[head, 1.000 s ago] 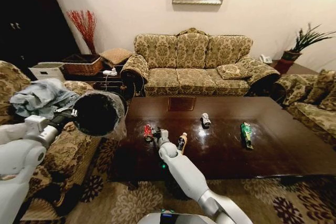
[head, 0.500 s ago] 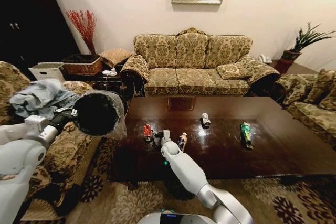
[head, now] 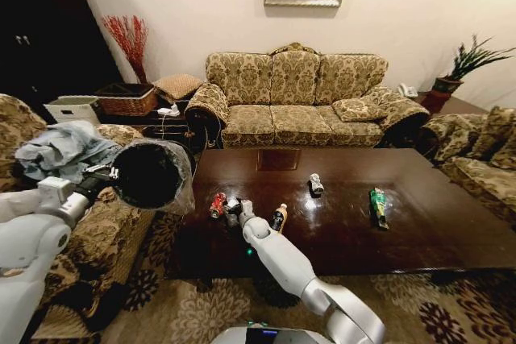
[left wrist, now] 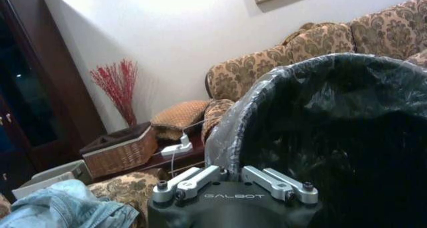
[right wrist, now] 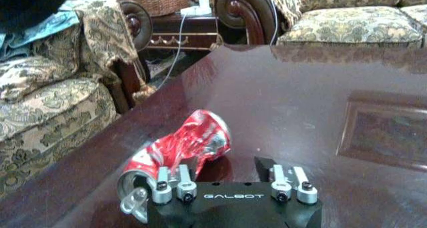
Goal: Move to the front of the table and place the trash on the table into the trash bin.
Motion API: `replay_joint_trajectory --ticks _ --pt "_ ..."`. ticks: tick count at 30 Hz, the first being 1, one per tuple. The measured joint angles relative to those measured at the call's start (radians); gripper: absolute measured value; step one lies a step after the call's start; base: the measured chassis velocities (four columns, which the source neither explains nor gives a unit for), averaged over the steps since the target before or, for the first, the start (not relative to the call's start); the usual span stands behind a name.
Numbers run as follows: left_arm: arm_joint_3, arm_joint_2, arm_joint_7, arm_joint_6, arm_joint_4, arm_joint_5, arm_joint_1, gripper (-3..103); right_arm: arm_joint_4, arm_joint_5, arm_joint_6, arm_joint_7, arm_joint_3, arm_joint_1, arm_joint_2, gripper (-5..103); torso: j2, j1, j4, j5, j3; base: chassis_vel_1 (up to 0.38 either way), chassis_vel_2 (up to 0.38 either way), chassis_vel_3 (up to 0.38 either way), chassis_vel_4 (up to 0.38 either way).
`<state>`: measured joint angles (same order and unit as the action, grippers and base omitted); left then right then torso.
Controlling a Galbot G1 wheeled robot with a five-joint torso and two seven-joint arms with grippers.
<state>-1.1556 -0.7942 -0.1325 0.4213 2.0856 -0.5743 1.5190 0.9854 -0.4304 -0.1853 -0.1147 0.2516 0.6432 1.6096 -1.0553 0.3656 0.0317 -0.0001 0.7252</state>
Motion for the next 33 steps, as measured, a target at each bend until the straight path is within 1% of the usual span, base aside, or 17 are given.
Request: replay_joint_trajectory --ticks 1,2,4,5,9,11,14,15,16,22,26,27,28,29,32,33 --pt "0.0 0.0 0.0 0.0 0.0 0.0 0.0 0 -0.005 -0.005 -0.003 0.0 0.003 0.0 0.0 54 0.0 0.0 0.0 0.0 0.0 0.0 0.0 0.0 0.0" --pt "0.0 0.0 0.0 0.0 0.0 0.0 0.0 0 -0.008 -0.014 -0.006 -0.001 0.006 -0.001 0.0 54 0.0 0.0 0.0 0.0 0.0 0.0 0.0 0.0 0.0" --pt "0.0 0.0 0.0 0.0 0.0 0.0 0.0 0 -0.015 -0.025 -0.007 -0.002 0.009 -0.001 0.0 43 0.0 0.0 0.0001 0.0001 0.0 0.0 0.0 0.0 0.0" --pt "0.0 0.0 0.0 0.0 0.0 0.0 0.0 0 -0.015 -0.025 -0.007 -0.002 0.009 -0.001 0.0 43 0.0 0.0 0.0001 0.0001 0.0 0.0 0.0 0.0 0.0" --pt "0.0 0.0 0.0 0.0 0.0 0.0 0.0 0 -0.027 -0.027 -0.009 -0.006 0.01 -0.004 -0.001 21 0.0 0.0 0.0 -0.0001 0.0 0.0 0.0 0.0 0.0" --pt "0.0 0.0 0.0 0.0 0.0 0.0 0.0 0 -0.027 -0.027 -0.009 -0.008 0.009 -0.007 -0.001 21 0.0 0.0 -0.0001 0.0 0.0 0.0 0.0 0.0 0.0" --pt "0.0 0.0 0.0 0.0 0.0 0.0 0.0 0 -0.026 -0.029 -0.009 -0.011 0.01 -0.009 -0.001 5 0.0 0.0 0.0 -0.0001 0.0 0.0 0.0 0.0 0.0" --pt "0.0 0.0 0.0 0.0 0.0 0.0 0.0 0 -0.026 -0.029 -0.009 -0.011 0.01 -0.009 -0.001 5 0.0 0.0 0.0 -0.0001 0.0 0.0 0.0 0.0 0.0" --pt "0.0 0.0 0.0 0.0 0.0 0.0 0.0 0 -0.024 -0.03 -0.009 -0.013 0.01 -0.009 -0.001 2 0.0 0.0 0.0 0.0 0.0 0.0 0.0 0.0 0.0" --pt "0.0 0.0 0.0 0.0 0.0 0.0 0.0 0 -0.001 -0.032 -0.007 -0.018 -0.001 -0.006 -0.001 0 0.0 0.0 0.0 0.0 0.0 0.0 0.0 0.0 0.0" --pt "0.0 0.0 0.0 0.0 0.0 0.0 0.0 0 0.063 -0.031 -0.003 -0.033 -0.003 0.011 -0.001 0 0.0 0.0 0.0 0.0 0.0 0.0 0.0 0.0 0.0" --pt "0.0 0.0 0.0 0.0 0.0 0.0 0.0 0 0.091 -0.042 -0.007 -0.043 0.002 0.015 -0.001 -3 0.0 0.0 0.0 0.0 0.0 0.0 0.0 0.0 0.0" --pt "0.0 0.0 0.0 0.0 0.0 0.0 0.0 0 0.112 -0.05 -0.011 -0.049 0.006 0.019 -0.001 1 0.0 0.0 0.0001 0.0 0.0 0.0 0.0 0.0 0.0" --pt "0.0 0.0 0.0 0.0 0.0 0.0 0.0 0 0.112 -0.05 -0.011 -0.049 0.006 0.019 -0.001 1 0.0 0.0 0.0001 0.0 0.0 0.0 0.0 0.0 0.0" --pt "0.0 0.0 0.0 0.0 0.0 0.0 0.0 0 0.148 -0.057 -0.014 -0.051 0.012 0.029 -0.001 18 0.0 0.0 0.0001 0.0 0.0 0.0 0.0 0.0 0.0" --pt "0.0 0.0 0.0 0.0 0.0 0.0 0.0 0 0.148 -0.057 -0.014 -0.051 0.012 0.029 -0.001 18 0.0 0.0 0.0001 0.0 0.0 0.0 0.0 0.0 0.0"
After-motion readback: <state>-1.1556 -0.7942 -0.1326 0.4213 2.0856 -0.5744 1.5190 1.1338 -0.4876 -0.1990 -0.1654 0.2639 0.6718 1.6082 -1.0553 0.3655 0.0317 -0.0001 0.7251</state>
